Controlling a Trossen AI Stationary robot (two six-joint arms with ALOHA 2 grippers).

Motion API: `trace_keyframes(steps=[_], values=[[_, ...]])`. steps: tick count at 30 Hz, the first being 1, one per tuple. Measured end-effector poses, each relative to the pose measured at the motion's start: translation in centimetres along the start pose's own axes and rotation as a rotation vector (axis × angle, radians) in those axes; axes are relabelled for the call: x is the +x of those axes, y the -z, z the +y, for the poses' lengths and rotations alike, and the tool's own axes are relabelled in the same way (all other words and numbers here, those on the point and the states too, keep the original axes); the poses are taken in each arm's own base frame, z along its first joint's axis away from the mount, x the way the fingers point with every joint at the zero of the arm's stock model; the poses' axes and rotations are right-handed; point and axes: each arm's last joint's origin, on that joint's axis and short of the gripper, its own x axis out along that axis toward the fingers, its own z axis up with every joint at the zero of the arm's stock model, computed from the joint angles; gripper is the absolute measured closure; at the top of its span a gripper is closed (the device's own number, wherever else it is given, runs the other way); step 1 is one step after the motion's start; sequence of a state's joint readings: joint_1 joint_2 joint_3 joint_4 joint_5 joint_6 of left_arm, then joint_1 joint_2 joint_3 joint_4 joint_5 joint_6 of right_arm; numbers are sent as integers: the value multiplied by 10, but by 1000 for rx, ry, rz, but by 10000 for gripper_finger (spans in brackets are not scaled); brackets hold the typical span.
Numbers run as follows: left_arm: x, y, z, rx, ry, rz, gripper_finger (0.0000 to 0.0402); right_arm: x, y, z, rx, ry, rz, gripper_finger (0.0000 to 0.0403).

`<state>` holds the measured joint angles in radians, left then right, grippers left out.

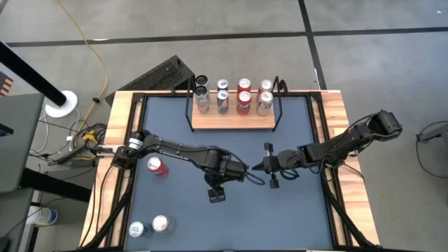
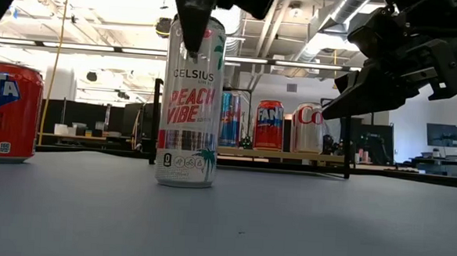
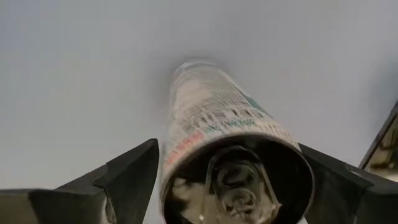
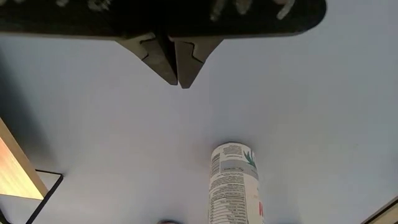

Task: Place canned beverage on shelf
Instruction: Put the white soda can on the shelf aligned with the other white soda can

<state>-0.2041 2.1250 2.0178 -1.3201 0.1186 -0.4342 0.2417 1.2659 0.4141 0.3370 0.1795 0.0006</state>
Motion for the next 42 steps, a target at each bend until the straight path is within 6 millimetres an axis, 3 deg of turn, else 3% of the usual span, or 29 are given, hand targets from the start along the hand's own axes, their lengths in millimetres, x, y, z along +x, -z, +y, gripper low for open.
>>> trace_keyframes(steps=[12,28,37,42], values=[[-1,-5,2,-256,-80,-97,85,0,0,0,0,0,0,403],[0,-3,-2,-300,-90,-106,87,0,0,0,0,0,1,403],[0,-3,-2,-249,-110,-115,164,0,0,0,0,0,1,403],[-2,-5,5,-194,-153,-120,164,0,0,0,0,0,2,403]])
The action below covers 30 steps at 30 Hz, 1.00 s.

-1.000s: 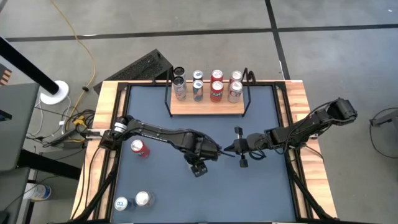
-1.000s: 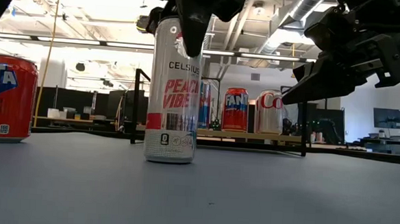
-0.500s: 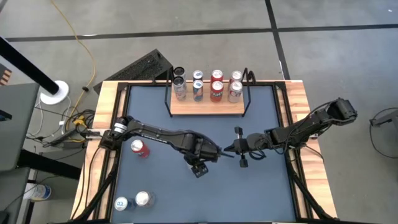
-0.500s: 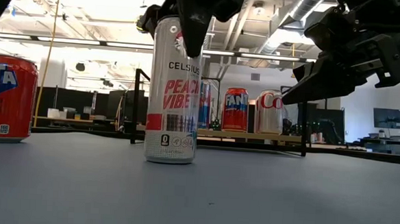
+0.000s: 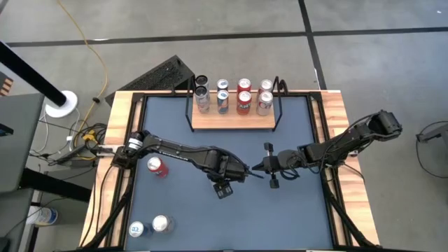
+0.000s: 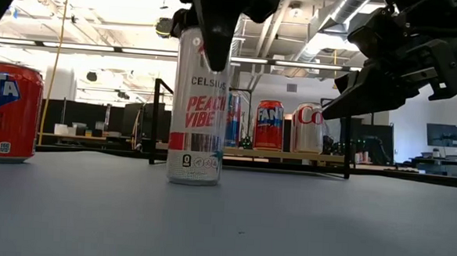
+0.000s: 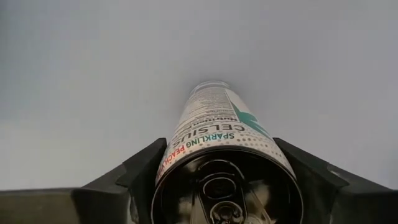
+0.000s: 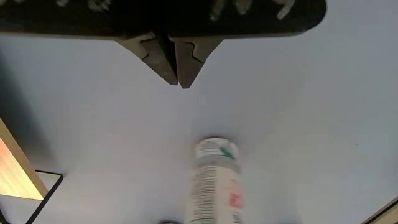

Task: Place canned beverage on shelf
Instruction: Put the white soda can on the shelf aligned with the other white soda can

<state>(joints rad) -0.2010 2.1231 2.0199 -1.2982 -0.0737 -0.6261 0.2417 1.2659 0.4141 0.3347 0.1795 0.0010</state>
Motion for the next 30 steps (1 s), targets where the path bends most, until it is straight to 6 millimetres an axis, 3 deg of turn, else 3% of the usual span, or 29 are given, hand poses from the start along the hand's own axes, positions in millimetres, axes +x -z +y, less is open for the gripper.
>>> trace_keyframes(steps=[8,13,20,26,30], values=[[-27,-7,27,83,-194,-13,156,0,0,0,0,0,1,403],[-48,-29,57,171,-219,-75,154,0,0,0,0,0,1,403],[-78,-58,122,98,-222,-132,152,0,0,0,-1,0,1,403],[-80,-71,179,-13,-225,-108,151,0,0,0,-9,0,1,403],[-82,-74,202,-73,-211,-109,151,0,0,0,-10,0,1,403]])
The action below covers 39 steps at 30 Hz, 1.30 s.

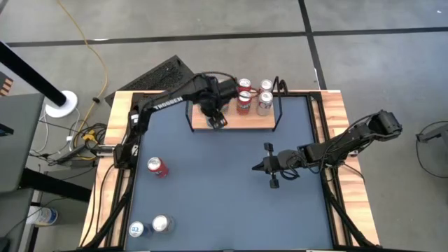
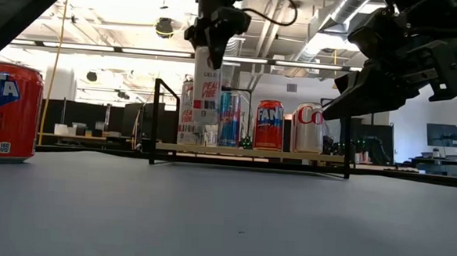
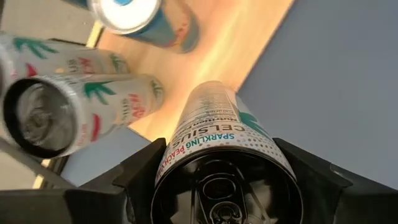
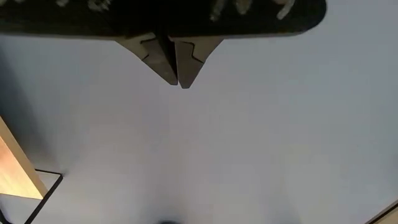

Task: Place canned beverage on shelf
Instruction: Put the white soda can on the shelf aligned with the other white soda can

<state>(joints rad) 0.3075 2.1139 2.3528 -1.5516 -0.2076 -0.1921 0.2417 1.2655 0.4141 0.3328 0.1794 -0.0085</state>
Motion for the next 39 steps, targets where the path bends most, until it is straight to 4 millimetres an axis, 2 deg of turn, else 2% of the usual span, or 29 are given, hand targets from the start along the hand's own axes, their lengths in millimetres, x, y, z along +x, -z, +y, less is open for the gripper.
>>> trace_keyframes(steps=[7,14,22,39], values=[[3,-1,10,-62,-18,8,150,0,0,-1,-14,2,1,403],[15,-1,15,-154,-28,42,150,0,0,-1,-17,2,2,403],[34,-4,25,-179,-8,56,150,0,0,-1,-17,2,2,403],[35,-7,28,-198,39,34,150,0,0,-1,-17,2,2,403]])
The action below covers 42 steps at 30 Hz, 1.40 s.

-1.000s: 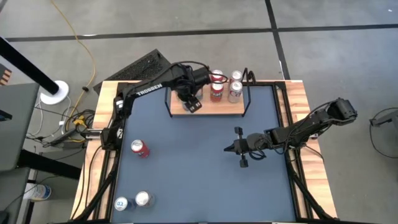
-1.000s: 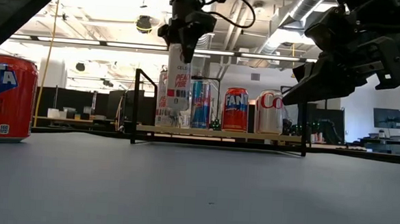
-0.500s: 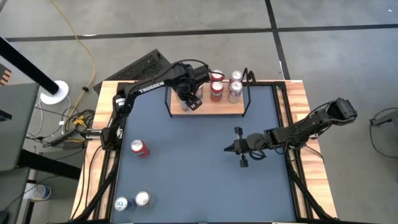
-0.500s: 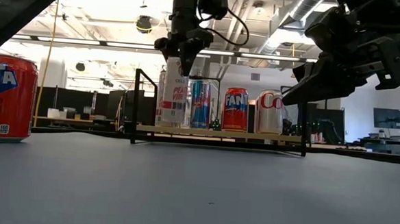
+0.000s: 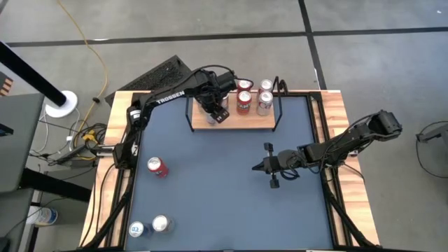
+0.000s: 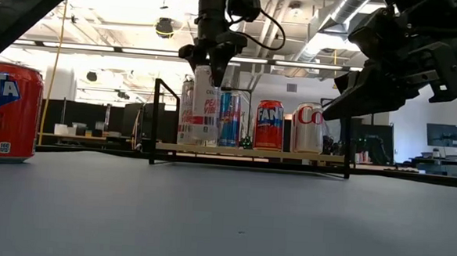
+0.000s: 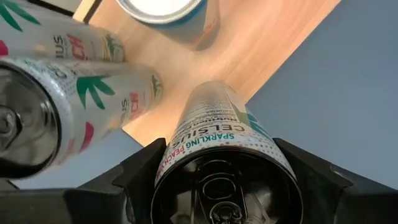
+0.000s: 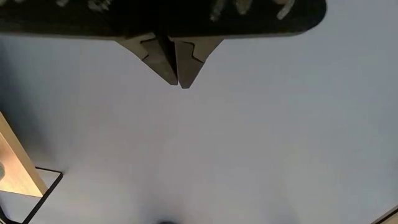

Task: Place canned beverage on shelf
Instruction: Put the white soda can on the shelf aligned with the other white soda can

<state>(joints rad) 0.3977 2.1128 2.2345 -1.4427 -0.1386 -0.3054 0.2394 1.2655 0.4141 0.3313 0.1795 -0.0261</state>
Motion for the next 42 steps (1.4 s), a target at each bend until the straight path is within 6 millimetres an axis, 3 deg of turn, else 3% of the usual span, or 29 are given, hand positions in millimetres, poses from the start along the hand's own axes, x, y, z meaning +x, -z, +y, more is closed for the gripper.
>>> trace_keyframes(steps=[18,28,42], values=[[7,-4,-2,10,13,-4,149,0,0,0,0,0,-1,403],[6,-6,-7,39,-11,-48,113,0,0,0,0,0,-2,403],[6,-2,-6,23,-22,-10,109,0,0,0,0,0,-2,403]])
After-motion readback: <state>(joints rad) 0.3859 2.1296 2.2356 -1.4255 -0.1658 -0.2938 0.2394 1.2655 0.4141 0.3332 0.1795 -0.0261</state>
